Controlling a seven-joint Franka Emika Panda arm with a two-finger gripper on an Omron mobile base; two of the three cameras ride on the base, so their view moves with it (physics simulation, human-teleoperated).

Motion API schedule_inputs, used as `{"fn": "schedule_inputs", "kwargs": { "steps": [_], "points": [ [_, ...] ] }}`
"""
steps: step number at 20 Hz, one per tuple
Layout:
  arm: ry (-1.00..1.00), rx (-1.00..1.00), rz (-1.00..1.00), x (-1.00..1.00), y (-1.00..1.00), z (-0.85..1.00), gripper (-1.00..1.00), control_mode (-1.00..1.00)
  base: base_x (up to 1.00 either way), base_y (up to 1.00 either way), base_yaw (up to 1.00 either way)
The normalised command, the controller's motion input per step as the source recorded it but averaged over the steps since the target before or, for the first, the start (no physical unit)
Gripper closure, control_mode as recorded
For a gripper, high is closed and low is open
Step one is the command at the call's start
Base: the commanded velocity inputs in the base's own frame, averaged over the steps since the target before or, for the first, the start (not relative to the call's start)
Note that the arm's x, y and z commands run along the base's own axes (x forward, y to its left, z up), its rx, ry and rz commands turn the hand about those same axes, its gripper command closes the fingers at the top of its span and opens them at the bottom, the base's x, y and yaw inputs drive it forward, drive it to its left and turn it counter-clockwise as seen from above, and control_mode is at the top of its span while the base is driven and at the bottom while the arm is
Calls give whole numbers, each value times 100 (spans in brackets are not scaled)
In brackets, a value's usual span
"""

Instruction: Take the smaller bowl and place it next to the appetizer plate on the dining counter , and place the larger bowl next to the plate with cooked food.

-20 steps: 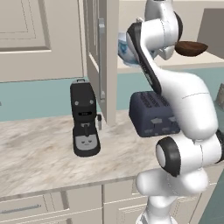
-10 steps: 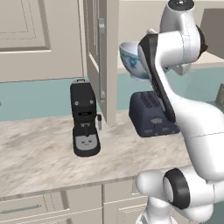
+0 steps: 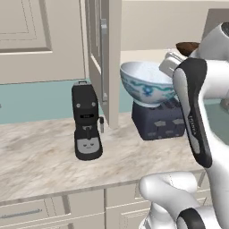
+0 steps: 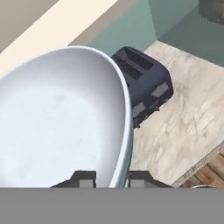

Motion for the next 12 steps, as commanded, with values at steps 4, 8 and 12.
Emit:
{"fn": "schedule_inputs", "kwargs": {
  "steps": [4,8,12],
  "points": [
    [-11,0,39,-4,-34,-9,100,-100,0,0,0],
    [-16,0,21,0,-13,-9,100,-100,0,0,0],
    [-31,-3,7,0,-1,-23,100,-100,0,0,0]
  ]
}}
